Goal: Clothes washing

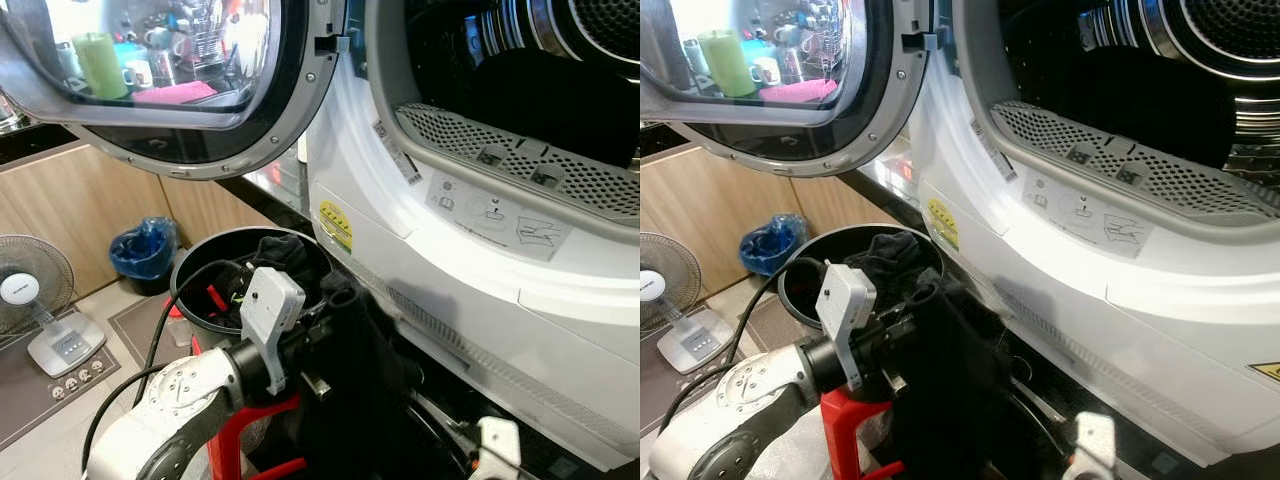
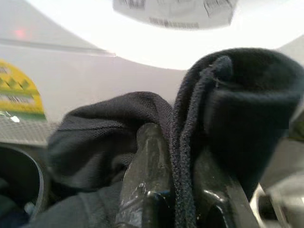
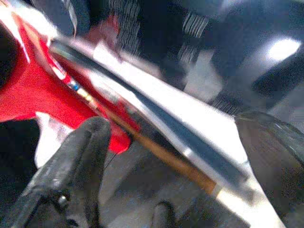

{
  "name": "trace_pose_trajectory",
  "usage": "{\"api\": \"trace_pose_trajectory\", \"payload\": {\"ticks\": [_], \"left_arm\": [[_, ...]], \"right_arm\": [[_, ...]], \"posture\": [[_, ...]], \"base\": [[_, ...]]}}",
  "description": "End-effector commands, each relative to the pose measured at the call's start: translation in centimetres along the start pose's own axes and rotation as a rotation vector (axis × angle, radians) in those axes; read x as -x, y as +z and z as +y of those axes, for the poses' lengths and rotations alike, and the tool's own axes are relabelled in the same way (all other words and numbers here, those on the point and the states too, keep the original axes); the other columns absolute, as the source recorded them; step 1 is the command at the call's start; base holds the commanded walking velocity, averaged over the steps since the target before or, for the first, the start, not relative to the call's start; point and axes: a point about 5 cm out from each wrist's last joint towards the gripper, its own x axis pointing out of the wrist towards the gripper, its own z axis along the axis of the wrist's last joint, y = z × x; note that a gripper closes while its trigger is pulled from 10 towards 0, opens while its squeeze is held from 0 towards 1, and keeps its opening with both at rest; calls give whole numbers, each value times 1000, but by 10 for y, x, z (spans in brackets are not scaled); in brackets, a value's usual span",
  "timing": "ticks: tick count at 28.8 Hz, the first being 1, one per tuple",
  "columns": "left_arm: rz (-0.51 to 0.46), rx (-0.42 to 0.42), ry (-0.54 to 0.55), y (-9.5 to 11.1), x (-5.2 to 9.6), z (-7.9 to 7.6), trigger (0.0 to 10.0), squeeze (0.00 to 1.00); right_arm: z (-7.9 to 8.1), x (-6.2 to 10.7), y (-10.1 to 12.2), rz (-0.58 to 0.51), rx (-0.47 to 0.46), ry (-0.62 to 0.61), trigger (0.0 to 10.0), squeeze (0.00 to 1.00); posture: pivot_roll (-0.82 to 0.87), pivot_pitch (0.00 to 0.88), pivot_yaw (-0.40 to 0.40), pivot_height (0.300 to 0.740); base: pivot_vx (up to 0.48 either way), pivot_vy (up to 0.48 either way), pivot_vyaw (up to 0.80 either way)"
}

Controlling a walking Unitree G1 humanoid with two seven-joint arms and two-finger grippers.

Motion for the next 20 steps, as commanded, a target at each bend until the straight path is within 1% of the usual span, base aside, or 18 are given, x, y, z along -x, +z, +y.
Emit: {"api": "trace_pose_trajectory", "payload": {"ticks": [1,2,5,7,9,10,11,13,14,16,17,18,19,20], "left_arm": [[14,3,-55,0,1,-7,0,0],[46,7,-76,-6,3,-8,0,0],[86,32,-79,-15,10,-8,0,0],[104,29,-73,-19,13,-7,0,0],[119,43,-67,-23,17,-5,0,0],[137,48,-69,-26,21,-5,0,0],[163,58,-81,-31,26,-5,0,0],[186,61,-93,-35,30,-6,0,0],[215,68,-105,-39,35,-6,0,0],[243,77,-112,-43,40,-6,0,0],[273,75,-119,-48,44,-6,0,0],[290,72,-123,-50,46,-5,0,0],[334,59,-129,-57,50,-5,0,0],[363,42,-129,-61,53,-4,0,0]], "right_arm": [[-2,0,7,-24,25,36,10000,0],[-10,1,16,-42,78,21,10000,0],[-22,4,29,-70,104,34,10000,0],[-25,5,31,-70,123,42,10000,0],[-27,6,34,-62,187,61,10000,0],[-27,7,35,-52,226,102,10000,0],[-26,9,37,-39,266,173,10000,0],[-25,11,37,-25,296,240,10000,0],[-27,14,37,0,336,301,10000,0],[-29,17,36,28,372,348,10000,0],[-32,20,35,60,408,382,10000,0],[-33,22,32,92,437,413,10000,82],[-35,25,29,129,467,445,10000,82],[-35,27,26,158,502,477,10000,129]], "posture": [[87,62,20,740],[84,59,21,740],[81,59,24,740],[81,59,24,740],[86,61,25,740],[86,61,25,740],[86,61,25,740],[84,63,24,740],[85,64,23,740],[82,61,20,740],[83,60,19,740],[84,59,19,740],[82,57,19,740],[82,57,19,740]], "base": [[0,0,0],[0,0,0],[0,0,0],[0,0,0],[0,0,0],[0,0,0],[0,0,0],[0,0,0],[0,0,0],[0,0,0],[0,0,0],[0,0,0],[0,0,0],[0,0,0]]}}
